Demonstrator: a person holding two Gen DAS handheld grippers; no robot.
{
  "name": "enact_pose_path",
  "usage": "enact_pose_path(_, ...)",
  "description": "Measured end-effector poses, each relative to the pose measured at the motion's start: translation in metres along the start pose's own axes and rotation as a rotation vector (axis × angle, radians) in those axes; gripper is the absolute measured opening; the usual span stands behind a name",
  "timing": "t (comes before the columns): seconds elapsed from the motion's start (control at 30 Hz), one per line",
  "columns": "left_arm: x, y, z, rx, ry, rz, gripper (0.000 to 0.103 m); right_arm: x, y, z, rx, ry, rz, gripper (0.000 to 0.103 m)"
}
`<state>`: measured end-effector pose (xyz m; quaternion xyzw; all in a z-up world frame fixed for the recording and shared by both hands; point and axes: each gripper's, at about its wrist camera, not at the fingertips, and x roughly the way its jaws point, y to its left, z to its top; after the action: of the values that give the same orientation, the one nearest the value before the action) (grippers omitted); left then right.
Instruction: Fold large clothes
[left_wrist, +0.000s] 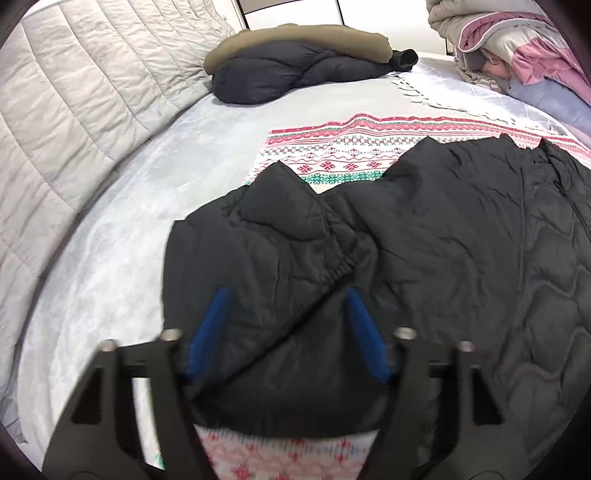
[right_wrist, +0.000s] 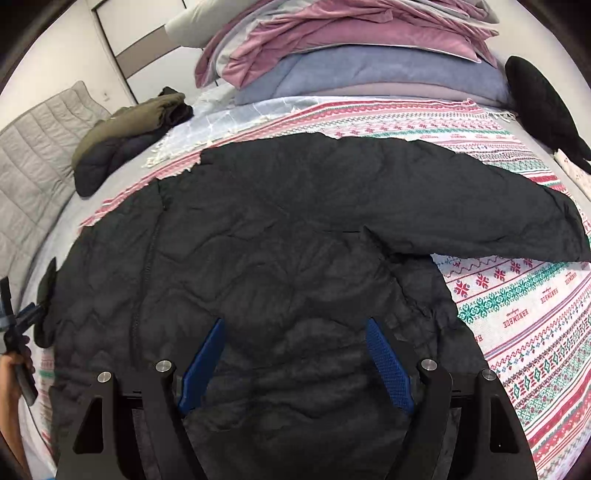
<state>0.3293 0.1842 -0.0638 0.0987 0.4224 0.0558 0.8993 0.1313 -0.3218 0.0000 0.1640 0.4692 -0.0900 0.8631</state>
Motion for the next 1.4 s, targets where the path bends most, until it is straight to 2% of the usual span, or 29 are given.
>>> enact_pose_path(0.03, 0.001, 0.003, 0.001, -0.003, 0.001, -0.005, 0.033, 0.004, 0.0, 0.0, 0.005, 0.001, -0.003, 0.079)
enact_pose_path(0.07, 0.002, 0.007, 0.001, -0.01, 0.003, -0.006, 0.025, 0.006, -0.001, 0.0, 0.012, 0.002, -0.004, 0.079)
enact_pose_path(0.1, 0.001, 0.012, 0.002, -0.018, 0.0, -0.006, 0.007, 0.008, -0.003, 0.0, 0.016, 0.003, -0.004, 0.079)
enact_pose_path(0.2, -0.026, 0.037, -0.001, -0.099, -0.065, -0.012, 0.006, 0.009, -0.005, -0.001, 0.025, 0.002, -0.006, 0.079)
enact_pose_path(0.33, -0.075, 0.1, -0.02, -0.278, -0.14, -0.03, 0.005, 0.007, -0.01, -0.002, 0.04, 0.0, 0.003, 0.079)
enact_pose_path(0.43, -0.089, 0.148, -0.048, -0.403, -0.132, -0.037, 0.005, 0.003, -0.01, -0.006, 0.043, -0.003, 0.014, 0.079)
enact_pose_path(0.5, -0.085, 0.175, -0.071, -0.477, -0.094, -0.036, 0.006, 0.002, -0.009, -0.007, 0.045, -0.008, 0.027, 0.079)
enact_pose_path(0.57, -0.076, 0.2, -0.1, -0.54, -0.044, 0.004, 0.018, 0.001, -0.008, -0.007, 0.04, -0.008, 0.032, 0.079)
enact_pose_path(0.6, -0.07, 0.212, -0.116, -0.566, -0.017, -0.005, 0.042, 0.001, -0.007, -0.007, 0.036, -0.008, 0.033, 0.079)
enact_pose_path(0.63, -0.065, 0.221, -0.127, -0.592, 0.0, -0.026, 0.069, 0.001, -0.006, -0.007, 0.032, -0.008, 0.031, 0.079)
enact_pose_path(0.67, -0.062, 0.228, -0.136, -0.617, -0.001, -0.058, 0.076, 0.002, -0.005, -0.008, 0.028, -0.007, 0.027, 0.079)
enact_pose_path(0.73, -0.059, 0.245, -0.152, -0.685, -0.035, -0.136, 0.079, 0.004, -0.003, -0.007, 0.024, -0.004, 0.018, 0.079)
enact_pose_path(0.83, -0.044, 0.253, -0.152, -0.734, -0.046, -0.202, 0.079, 0.009, -0.002, -0.008, 0.022, 0.008, 0.005, 0.079)
enact_pose_path(0.97, -0.01, 0.252, -0.136, -0.737, -0.003, -0.205, 0.079, 0.017, 0.004, -0.009, 0.009, 0.021, -0.012, 0.079)
enact_pose_path(1.0, 0.002, 0.249, -0.131, -0.741, 0.015, -0.185, 0.076, 0.019, 0.005, -0.009, 0.003, 0.023, -0.02, 0.079)
enact_pose_path(1.03, 0.007, 0.248, -0.128, -0.743, 0.018, -0.166, 0.048, 0.021, 0.007, -0.01, -0.005, 0.022, -0.028, 0.079)
enact_pose_path(1.1, 0.017, 0.238, -0.119, -0.691, 0.051, -0.093, 0.002, 0.026, 0.01, -0.011, -0.023, 0.021, -0.043, 0.079)
enact_pose_path(1.13, 0.015, 0.235, -0.117, -0.676, 0.042, -0.074, 0.001, 0.028, 0.011, -0.012, -0.027, 0.022, -0.048, 0.079)
enact_pose_path(1.2, 0.0, 0.227, -0.115, -0.639, -0.027, 0.057, 0.0, 0.034, 0.01, -0.014, -0.03, 0.031, -0.058, 0.079)
enact_pose_path(1.23, -0.007, 0.229, -0.119, -0.647, -0.033, 0.187, 0.0, 0.037, 0.009, -0.014, -0.029, 0.033, -0.061, 0.079)
enact_pose_path(1.3, -0.003, 0.241, -0.13, -0.654, 0.019, 0.387, 0.0, 0.043, 0.005, -0.015, -0.017, 0.042, -0.064, 0.079)
enact_pose_path(1.33, 0.001, 0.252, -0.138, -0.693, 0.059, 0.378, 0.0, 0.045, 0.003, -0.016, -0.013, 0.047, -0.062, 0.079)
enact_pose_path(1.4, 0.0, 0.267, -0.15, -0.786, 0.076, 0.274, 0.0, 0.05, 0.0, -0.018, -0.012, 0.057, -0.069, 0.079)
